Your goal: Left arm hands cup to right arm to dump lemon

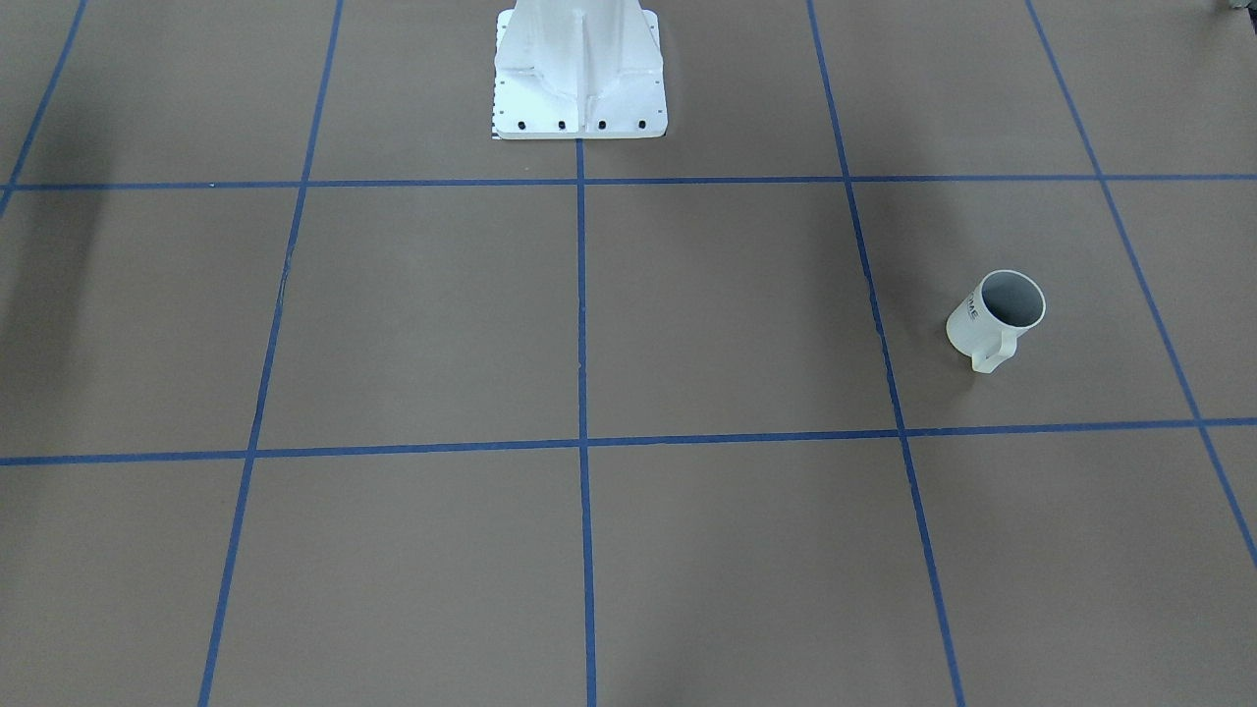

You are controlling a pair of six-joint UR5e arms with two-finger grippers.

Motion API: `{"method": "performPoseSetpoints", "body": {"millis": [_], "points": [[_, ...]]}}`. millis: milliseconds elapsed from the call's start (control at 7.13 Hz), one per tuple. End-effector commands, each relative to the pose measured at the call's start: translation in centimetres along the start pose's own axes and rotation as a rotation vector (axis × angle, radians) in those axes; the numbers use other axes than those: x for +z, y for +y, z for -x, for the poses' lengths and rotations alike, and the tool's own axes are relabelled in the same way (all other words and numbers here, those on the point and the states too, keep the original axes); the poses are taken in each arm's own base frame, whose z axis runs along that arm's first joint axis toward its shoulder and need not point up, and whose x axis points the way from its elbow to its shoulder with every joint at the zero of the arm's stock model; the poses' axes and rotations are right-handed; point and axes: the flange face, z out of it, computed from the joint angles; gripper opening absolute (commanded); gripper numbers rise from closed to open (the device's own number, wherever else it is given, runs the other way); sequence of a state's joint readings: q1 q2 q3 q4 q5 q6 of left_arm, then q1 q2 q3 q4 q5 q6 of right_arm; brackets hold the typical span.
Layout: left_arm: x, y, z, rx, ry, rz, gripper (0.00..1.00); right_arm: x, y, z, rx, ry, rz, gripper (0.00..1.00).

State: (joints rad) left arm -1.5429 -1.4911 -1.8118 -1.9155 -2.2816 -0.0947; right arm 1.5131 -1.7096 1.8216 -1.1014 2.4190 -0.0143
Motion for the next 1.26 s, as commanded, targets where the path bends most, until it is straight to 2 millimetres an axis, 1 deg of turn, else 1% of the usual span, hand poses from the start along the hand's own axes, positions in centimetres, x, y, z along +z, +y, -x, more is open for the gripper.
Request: {"method": "performPoseSetpoints", "body": {"millis": [0,140,280,421,561,701,841,982,1122], "points": [[4.4,-0.5,-5.9,0.045,0.076,0.025,1.0,4.0,-4.9,6.2,-0.035,-0.091,-0.003,1.0],[6.3,-0.4,-9.3,-0.013,0.12,0.028,1.0,5.4,-7.4,9.2,-0.023,-0.122,-0.016,1.0],[8.4,0.2,-12.6,-0.081,0.159,0.053,1.0,6.8,-8.7,11.4,-0.014,-0.132,-0.008,1.0],[10.2,1.0,-15.7,-0.178,0.195,0.086,1.0,8.1,-9.3,12.7,-0.019,-0.109,-0.007,1.0],[12.0,1.9,-17.4,-0.238,0.163,0.077,1.0,8.6,-9.5,13.2,-0.027,-0.099,-0.007,1.0],[14.3,3.0,-19.5,-0.24,0.125,0.084,1.0,8.7,-9.7,13.4,-0.033,-0.102,-0.011,1.0],[15.6,3.7,-20.2,-0.227,0.1,0.09,1.0,8.6,-9.7,13.4,-0.034,-0.102,-0.012,1.0],[15.7,3.8,-20.5,-0.221,0.1,0.09,1.0,8.7,-9.7,13.3,-0.032,-0.1,-0.011,1.0],[16.0,4.0,-20.9,-0.207,0.103,0.097,0.85,8.7,-9.7,13.3,-0.032,-0.1,-0.011,1.0]]}}
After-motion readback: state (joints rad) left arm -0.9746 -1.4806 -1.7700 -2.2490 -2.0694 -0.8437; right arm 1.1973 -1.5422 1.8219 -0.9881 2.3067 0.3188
